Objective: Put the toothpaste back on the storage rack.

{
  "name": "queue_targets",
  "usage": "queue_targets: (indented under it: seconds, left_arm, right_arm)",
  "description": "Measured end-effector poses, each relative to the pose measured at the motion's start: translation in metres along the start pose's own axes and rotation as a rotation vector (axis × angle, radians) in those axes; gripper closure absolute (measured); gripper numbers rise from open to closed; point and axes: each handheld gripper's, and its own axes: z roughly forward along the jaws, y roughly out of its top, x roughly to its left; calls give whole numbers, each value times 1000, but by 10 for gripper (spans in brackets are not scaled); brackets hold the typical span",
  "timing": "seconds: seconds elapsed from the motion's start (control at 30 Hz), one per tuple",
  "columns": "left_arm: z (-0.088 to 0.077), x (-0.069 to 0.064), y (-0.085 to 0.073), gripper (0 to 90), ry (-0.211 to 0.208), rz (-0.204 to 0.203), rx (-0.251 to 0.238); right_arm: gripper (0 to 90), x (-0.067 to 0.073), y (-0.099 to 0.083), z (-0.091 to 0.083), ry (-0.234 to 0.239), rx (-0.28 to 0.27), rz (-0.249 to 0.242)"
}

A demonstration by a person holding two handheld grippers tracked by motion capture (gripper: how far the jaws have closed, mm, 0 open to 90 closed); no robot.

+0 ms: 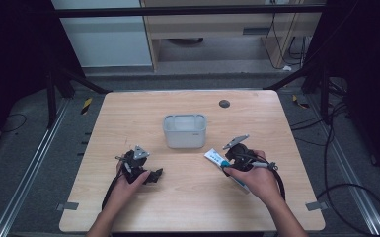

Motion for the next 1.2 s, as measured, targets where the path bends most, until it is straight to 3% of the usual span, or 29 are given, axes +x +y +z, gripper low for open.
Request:
queue_targets:
  seconds: [0.43, 0.73, 1.2]
  left_arm:
    - [1, 0, 1, 0, -4, -1, 0]
    - [1, 0, 1, 0, -5, 2, 0]
    - [2, 0, 2, 0, -4, 4, 0]
  right_arm:
    - [490, 1, 23, 7, 33, 65, -10]
    - [373, 1, 31, 16, 34, 123, -11]
    - [540, 0, 35, 24, 72, 155, -9]
